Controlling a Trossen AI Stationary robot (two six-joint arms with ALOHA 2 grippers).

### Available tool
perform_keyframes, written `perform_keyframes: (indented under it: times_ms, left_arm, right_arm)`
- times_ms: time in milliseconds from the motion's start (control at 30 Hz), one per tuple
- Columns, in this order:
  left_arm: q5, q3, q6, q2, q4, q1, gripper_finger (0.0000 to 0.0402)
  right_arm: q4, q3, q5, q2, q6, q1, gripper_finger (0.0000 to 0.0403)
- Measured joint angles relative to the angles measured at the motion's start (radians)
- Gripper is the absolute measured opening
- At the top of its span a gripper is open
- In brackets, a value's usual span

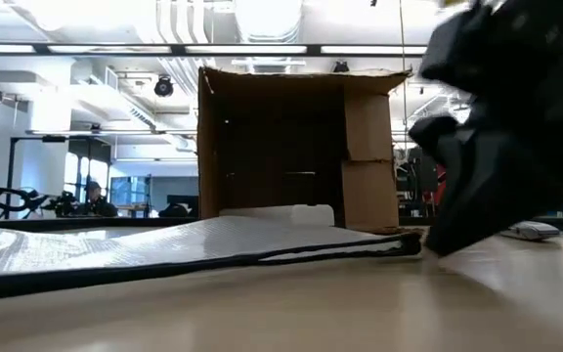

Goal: Unpack boxes
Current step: Open the white zip bag, then put the white medicine pill kit into the white zip bag

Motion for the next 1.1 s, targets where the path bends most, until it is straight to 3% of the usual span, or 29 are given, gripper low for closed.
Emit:
perform_keyframes:
  times_ms: [100,300,400,800,933,1100]
  left_arm:
    - [-0.017,0.005,0.029,-0.001,0.004,0.006,0.0096]
    - [-0.180,-0.029,0.110,-0.001,0.000,0.059,0.0156]
    - [-0.192,-0.060,0.132,-0.001,0.001,0.120,0.0174]
    - [-0.142,-0.100,0.335,-0.001,-0.002,0.319,0.0184]
    - [-0.052,-0.103,0.321,-0.001,-0.075,0.334,0.0184]
    - [-0.022,-0.098,0.287,-0.001,-0.190,0.335,0.0189]
  right_arm:
    - [0.046,0.009,0.003,0.037,-0.034,-0.035,0.0000]
    - [0.174,0.050,0.033,0.095,-0.149,-0.091,0.0000]
    - [0.206,0.094,0.059,0.102,-0.204,-0.120,0.0000]
    - [0.206,0.289,0.043,0.268,-0.308,-0.231,0.0000]
    - [0.211,0.349,0.043,0.311,-0.334,-0.231,0.0000]
    - [0.209,0.367,0.043,0.320,-0.324,-0.229,0.0000]
